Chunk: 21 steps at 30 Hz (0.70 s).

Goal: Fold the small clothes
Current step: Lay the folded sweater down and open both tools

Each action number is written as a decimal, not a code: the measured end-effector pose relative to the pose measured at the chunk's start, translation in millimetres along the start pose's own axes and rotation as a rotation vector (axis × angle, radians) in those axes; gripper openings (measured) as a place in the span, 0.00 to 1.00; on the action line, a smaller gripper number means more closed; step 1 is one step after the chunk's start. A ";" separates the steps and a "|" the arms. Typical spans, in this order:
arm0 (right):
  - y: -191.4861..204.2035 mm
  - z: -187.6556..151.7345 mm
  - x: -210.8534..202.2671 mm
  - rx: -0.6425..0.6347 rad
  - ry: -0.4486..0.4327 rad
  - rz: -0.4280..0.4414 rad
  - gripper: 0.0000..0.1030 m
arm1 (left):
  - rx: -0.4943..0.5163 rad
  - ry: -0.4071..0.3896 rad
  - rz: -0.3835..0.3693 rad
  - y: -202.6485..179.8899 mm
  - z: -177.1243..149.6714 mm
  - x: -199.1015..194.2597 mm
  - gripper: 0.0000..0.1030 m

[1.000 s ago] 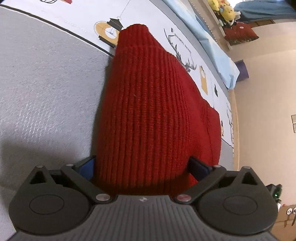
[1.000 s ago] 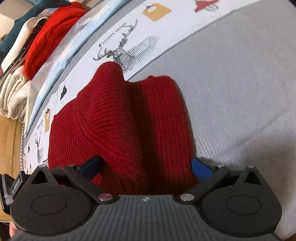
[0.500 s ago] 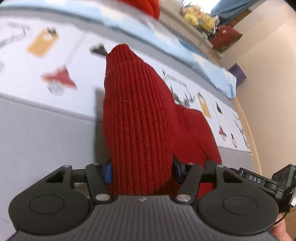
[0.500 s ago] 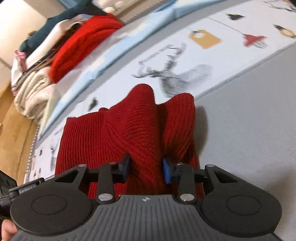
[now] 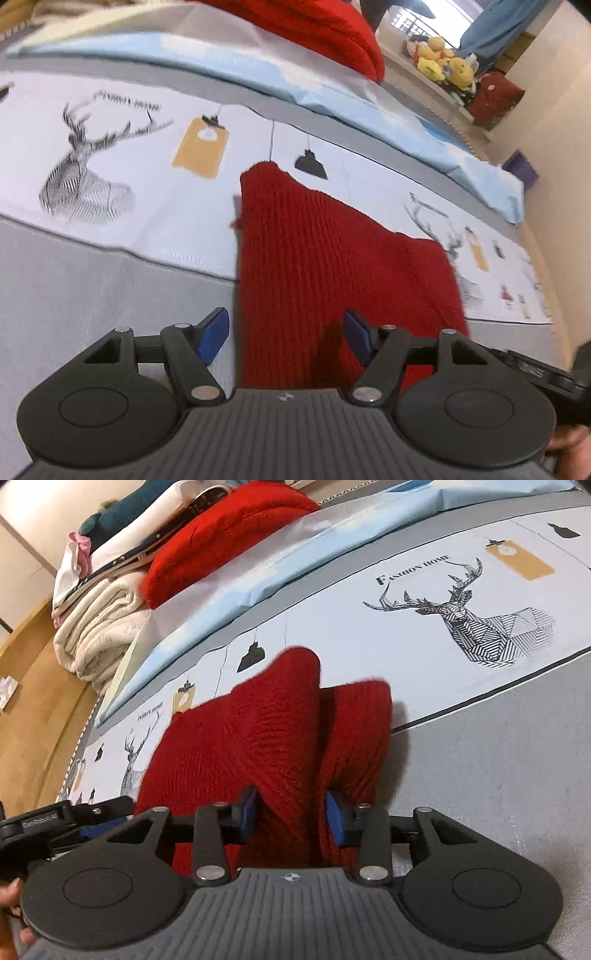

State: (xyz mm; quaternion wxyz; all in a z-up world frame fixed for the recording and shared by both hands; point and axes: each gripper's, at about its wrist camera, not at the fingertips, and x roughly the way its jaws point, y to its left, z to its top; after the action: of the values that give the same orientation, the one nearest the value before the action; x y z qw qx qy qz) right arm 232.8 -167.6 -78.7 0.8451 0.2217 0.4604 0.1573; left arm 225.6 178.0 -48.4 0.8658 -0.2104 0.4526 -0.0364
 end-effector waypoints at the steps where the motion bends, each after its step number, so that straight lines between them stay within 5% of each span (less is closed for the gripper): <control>1: -1.6 0.7 -1.5 0.003 0.003 -0.004 0.40 | 0.005 0.021 -0.020 1.7 -3.7 -1.6 0.70; 4: -3.5 1.0 -7.7 0.024 0.002 -0.013 0.42 | 0.091 0.088 0.031 -1.3 -23.0 4.2 0.76; 8: 11.1 -11.0 -22.3 -0.090 0.000 -0.059 0.50 | 0.099 0.050 0.062 2.4 -36.8 -5.8 0.78; 12: 13.9 -26.8 -23.3 -0.156 0.090 -0.122 0.78 | 0.110 0.053 0.075 1.7 -54.0 -17.3 0.74; 15: 10.3 -43.7 -19.9 -0.148 0.172 -0.129 0.79 | 0.128 0.089 0.057 -1.3 -71.6 -17.1 0.63; 21: 15.7 -65.2 -27.0 -0.103 0.188 -0.176 0.84 | 0.235 0.078 0.170 -25.9 -98.4 -25.9 0.66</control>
State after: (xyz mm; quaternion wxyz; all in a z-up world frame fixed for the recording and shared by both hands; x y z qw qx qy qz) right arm 162.2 -152.0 -82.5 0.8190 0.1208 0.5466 0.1260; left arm 135.0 128.4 -67.6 0.8662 -0.0670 0.4947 -0.0237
